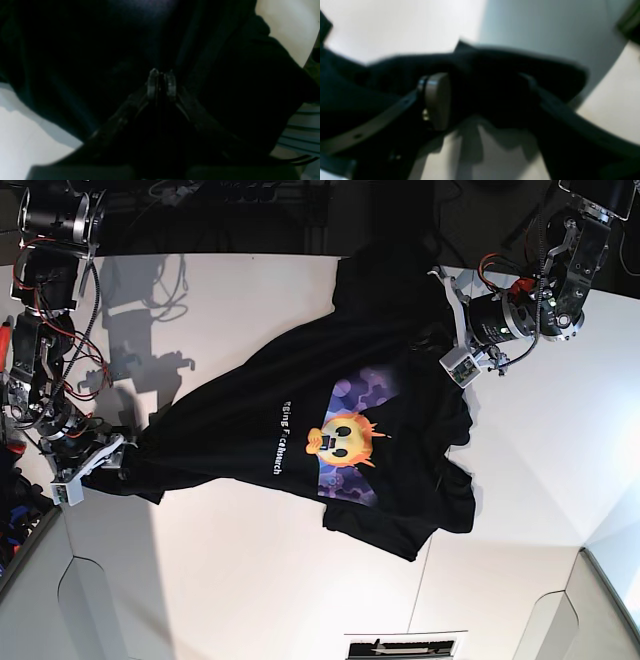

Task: Layout the t-shirt on the table in an organized manner, then fold the t-shirt properly
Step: 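Hold the shirt with both grippers and stretch it flat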

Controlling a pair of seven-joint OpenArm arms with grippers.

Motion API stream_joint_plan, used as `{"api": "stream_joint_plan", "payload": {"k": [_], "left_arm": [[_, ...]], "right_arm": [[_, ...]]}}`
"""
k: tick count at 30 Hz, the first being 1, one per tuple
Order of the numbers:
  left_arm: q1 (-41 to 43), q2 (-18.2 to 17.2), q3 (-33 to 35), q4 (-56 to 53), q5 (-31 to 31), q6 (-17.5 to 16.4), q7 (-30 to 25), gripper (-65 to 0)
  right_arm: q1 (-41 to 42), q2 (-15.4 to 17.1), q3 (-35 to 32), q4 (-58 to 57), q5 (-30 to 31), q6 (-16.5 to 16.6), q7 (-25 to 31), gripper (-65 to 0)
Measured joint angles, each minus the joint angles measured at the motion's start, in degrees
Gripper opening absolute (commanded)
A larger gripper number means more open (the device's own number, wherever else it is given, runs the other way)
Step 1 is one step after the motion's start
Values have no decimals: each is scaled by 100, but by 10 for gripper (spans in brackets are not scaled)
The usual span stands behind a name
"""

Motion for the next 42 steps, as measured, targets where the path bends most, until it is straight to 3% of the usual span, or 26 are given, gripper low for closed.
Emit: {"api": "stream_joint_plan", "payload": {"k": [4,9,14,19,22,27,37,42], "left_arm": [[2,0,0,0,-11,-4,2,-604],[15,-26,0,7,-15,-9,20,-604],[15,-247,17,13,-28,-44,-4,-604],[13,-361,9,17,188,-68,-48,-604],[15,-348,-44,24,291,-85,-90,-604],[13,-350,-227,22,376,-81,-76,-604],[15,-350,-236,20,315,-63,-87,-604],[13,-350,-236,20,321,-63,-85,-604]], "right_arm": [[-46,-22,234,184,697,2,-525,-269],[-688,2,632,1311,1416,129,-879,-269],[-1528,-24,629,2319,1480,149,-1049,-268],[-2393,-22,632,2439,1397,155,-1058,-268],[-2677,-72,634,2400,1161,151,-680,-268],[-2573,-337,634,2337,898,151,-168,-267],[-1733,-846,638,1263,658,133,2,-266],[-1475,-887,643,879,684,131,48,-266]]}}
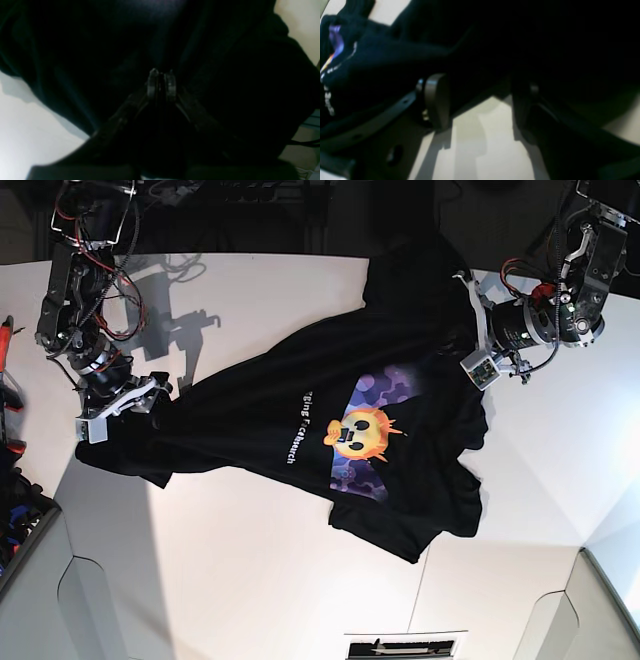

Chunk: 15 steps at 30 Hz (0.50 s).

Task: Layout the t-shirt on the table in an organized manner, then fold the t-shirt properly
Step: 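Hold the shirt with both grippers and stretch it flat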

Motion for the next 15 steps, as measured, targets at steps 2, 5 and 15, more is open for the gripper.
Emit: {"api": "stream_joint_plan", "payload": {"k": [2,5,15], "left_arm": [[0,0,0,0,-2,0,-2,-604],[0,0,0,0,-26,-2,0,-604],[0,0,0,0,-31,0,-2,-604]], "right_arm": [[37,-11,0,-24,0,0,17,-269],[166,-17,2,-55,-59,0,-33,-272],[494,-33,0,-81,-304,107,-133,-650]]}}
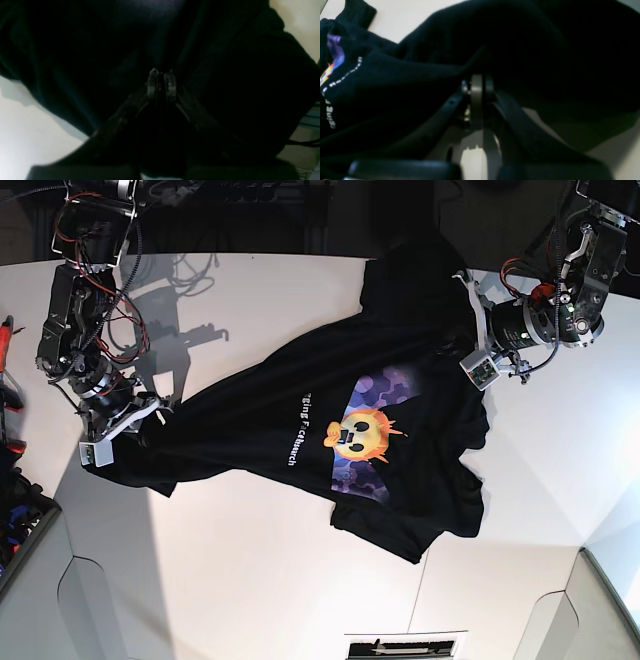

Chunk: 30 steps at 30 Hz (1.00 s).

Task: Layout the t-shirt on the table in an organized manner, then fold the t-shirt properly
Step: 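Hold the shirt with both grippers and stretch it flat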

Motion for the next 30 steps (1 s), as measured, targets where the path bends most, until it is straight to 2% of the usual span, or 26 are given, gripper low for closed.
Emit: {"api": "stream_joint_plan", "payload": {"k": [3,7,9,15,21,26,28,30], "left_arm": [[-15,2,0,0,20,-2,0,-604],[-48,2,-22,0,140,39,0,-604],[-46,4,-92,-2,153,44,2,-604],[-98,-13,-258,-26,223,59,48,-604],[-337,-96,-258,-26,216,66,61,-604],[-667,-173,-258,-179,214,55,57,-604],[-828,-170,-258,-345,229,61,55,-604],[-962,-173,-258,-514,247,66,46,-604]], "right_arm": [[2,31,0,2,2,0,-140,-650],[-103,179,4,341,396,-4,-732,-650],[-291,258,50,754,680,9,-938,-650],[-1086,236,299,2203,892,-2,-1576,-650],[-1827,256,708,3189,1333,0,-1985,-650],[-2205,254,881,3283,1572,22,-2017,-650],[-2210,251,955,3283,1569,17,-2002,-508],[-2210,254,1064,3283,1574,-4,-1862,-412]]}}
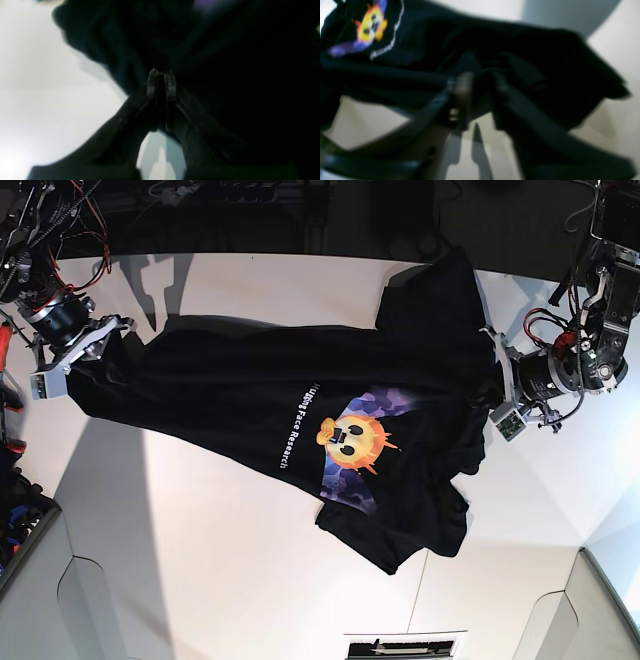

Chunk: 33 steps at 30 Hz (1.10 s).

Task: Layout the t-shirt on the table in an organized manner, then fold the t-shirt properly
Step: 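Hold the shirt with both grippers and stretch it flat, then release the shirt and lift both grippers away from it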

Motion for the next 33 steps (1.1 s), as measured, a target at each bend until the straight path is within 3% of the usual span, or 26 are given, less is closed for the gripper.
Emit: {"api": "stream_joint_plan", "payload": {"k": [10,15,21,24,29,33], "left_arm": [[-435,0,0,-822,-184,2,-42,-604],[-256,0,0,-728,-1469,-105,490,-603],[-98,0,0,-723,-1362,-109,494,-597],[-101,-52,0,-723,-1478,-111,496,-549],[-101,-455,-61,-715,-2345,-111,708,-432],[-87,-439,-525,-474,-2973,-111,1113,-428]], "right_arm": [[15,0,588,4,118,-2,407,-393],[-57,-2,597,7,61,-17,-249,-393],[-898,-22,605,20,122,-22,-76,-393],[-966,-149,616,17,52,-22,66,-393],[-896,-317,588,-306,-39,-15,527,-388],[-590,-315,599,-898,-175,-42,518,-389]]}}
